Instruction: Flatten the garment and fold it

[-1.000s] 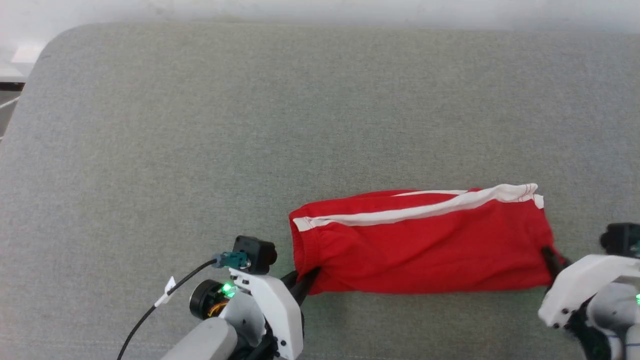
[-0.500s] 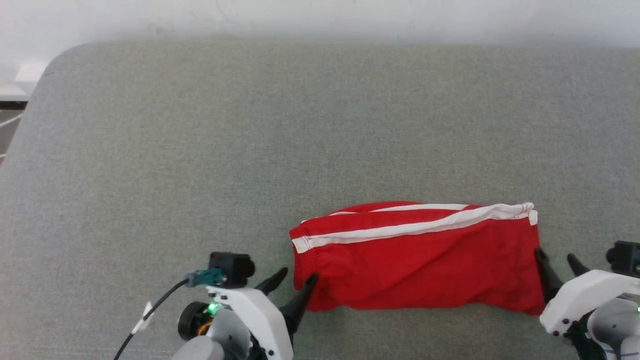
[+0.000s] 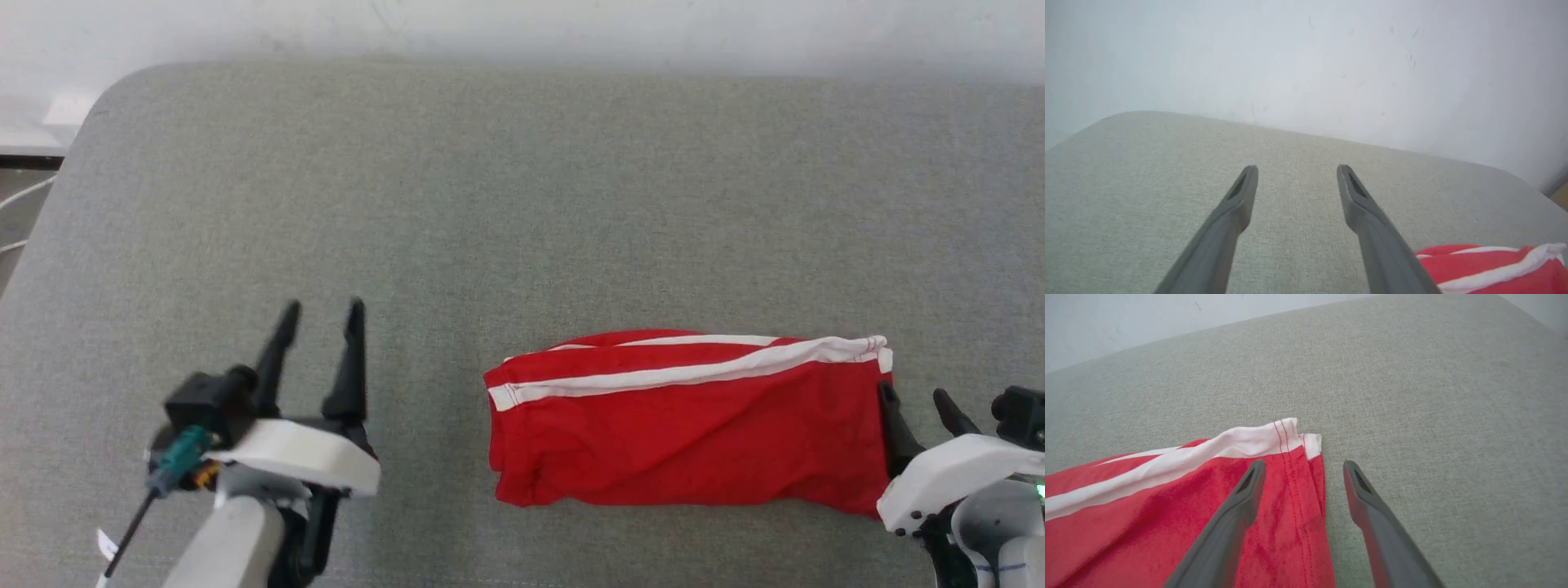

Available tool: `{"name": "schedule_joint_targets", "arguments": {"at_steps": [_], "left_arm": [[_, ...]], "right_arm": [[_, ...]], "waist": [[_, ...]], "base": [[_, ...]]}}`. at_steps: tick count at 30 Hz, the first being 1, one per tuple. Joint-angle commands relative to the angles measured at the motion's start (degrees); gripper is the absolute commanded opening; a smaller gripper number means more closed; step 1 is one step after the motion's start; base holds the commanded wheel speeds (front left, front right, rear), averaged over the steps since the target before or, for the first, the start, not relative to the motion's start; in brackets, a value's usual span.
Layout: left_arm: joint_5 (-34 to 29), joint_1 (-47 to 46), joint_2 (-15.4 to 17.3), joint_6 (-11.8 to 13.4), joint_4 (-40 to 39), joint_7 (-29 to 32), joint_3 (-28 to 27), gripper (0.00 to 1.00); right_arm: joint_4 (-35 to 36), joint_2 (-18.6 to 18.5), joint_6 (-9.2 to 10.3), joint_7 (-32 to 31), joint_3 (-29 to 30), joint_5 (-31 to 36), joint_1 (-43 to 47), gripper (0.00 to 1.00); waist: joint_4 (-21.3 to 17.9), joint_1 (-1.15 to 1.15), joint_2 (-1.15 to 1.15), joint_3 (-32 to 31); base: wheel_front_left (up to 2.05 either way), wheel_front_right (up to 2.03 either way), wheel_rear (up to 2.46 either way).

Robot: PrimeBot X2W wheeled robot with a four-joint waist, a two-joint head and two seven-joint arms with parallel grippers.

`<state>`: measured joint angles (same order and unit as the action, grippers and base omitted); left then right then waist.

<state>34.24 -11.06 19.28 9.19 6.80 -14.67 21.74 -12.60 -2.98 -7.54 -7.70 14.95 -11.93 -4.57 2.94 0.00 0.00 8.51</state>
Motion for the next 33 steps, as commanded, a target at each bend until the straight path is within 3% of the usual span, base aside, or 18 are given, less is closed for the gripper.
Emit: {"name": "schedule_joint_targets", "arguments": {"at_steps": [1,6,14,17,18,23,28,33], "left_arm": [[-2.5,-1.0,-1.3,0.0,-1.0,-0.3,-2.4,1.0],[-11.1,0.3,-5.7,-3.6,-2.5,-0.3,-10.3,1.0],[-18.8,0.5,-11.1,-10.0,-2.5,-0.3,-17.1,1.0],[-20.6,0.7,-12.5,-12.0,-2.5,-0.3,-18.6,1.0],[-21.1,0.7,-12.8,-12.5,-2.6,-0.3,-18.9,1.0],[-22.3,1.0,-14.2,-14.2,-2.4,-0.3,-20.5,1.0],[-22.9,1.7,-15.0,-15.3,-2.0,-0.3,-21.4,1.0],[-23.2,2.1,-15.4,-15.9,-1.2,-0.3,-21.4,1.0]], "right_arm": [[-0.8,0.0,0.05,-0.6,0.0,0.6,-1.2,1.0],[-5.5,0.0,0.05,-5.1,0.5,0.7,-4.3,1.0],[-12.4,0.1,0.05,-15.8,0.3,0.2,-8.2,1.0],[-12.4,0.1,0.05,-18.4,-0.9,-1.7,-8.4,0.04],[-11.8,0.1,0.05,-18.4,-1.2,-2.1,-8.3,0.0],[-8.2,-0.8,0.05,-16.0,0.0,0.2,-7.5,0.0],[-4.5,-1.3,0.05,-14.6,5.1,5.1,-6.1,0.0],[-0.5,-1.2,0.05,-16.6,7.4,10.4,-4.2,0.0]], "waist": [[0.3,0.0,0.0,0.4],[0.0,0.0,0.0,1.2],[-0.1,0.0,0.0,1.2],[-0.2,0.0,0.0,0.8],[-0.1,0.0,0.0,0.7],[-0.2,0.0,0.0,-0.2],[-0.3,0.0,0.0,-1.1],[-0.2,0.0,0.0,-1.5]], "base": [[0.0,0.0,0.0],[0.0,0.0,0.0],[0.0,0.0,0.0],[0.0,0.0,0.0],[0.0,0.0,0.0],[0.0,0.0,0.0],[0.0,0.0,0.0],[0.0,0.0,0.0]]}}
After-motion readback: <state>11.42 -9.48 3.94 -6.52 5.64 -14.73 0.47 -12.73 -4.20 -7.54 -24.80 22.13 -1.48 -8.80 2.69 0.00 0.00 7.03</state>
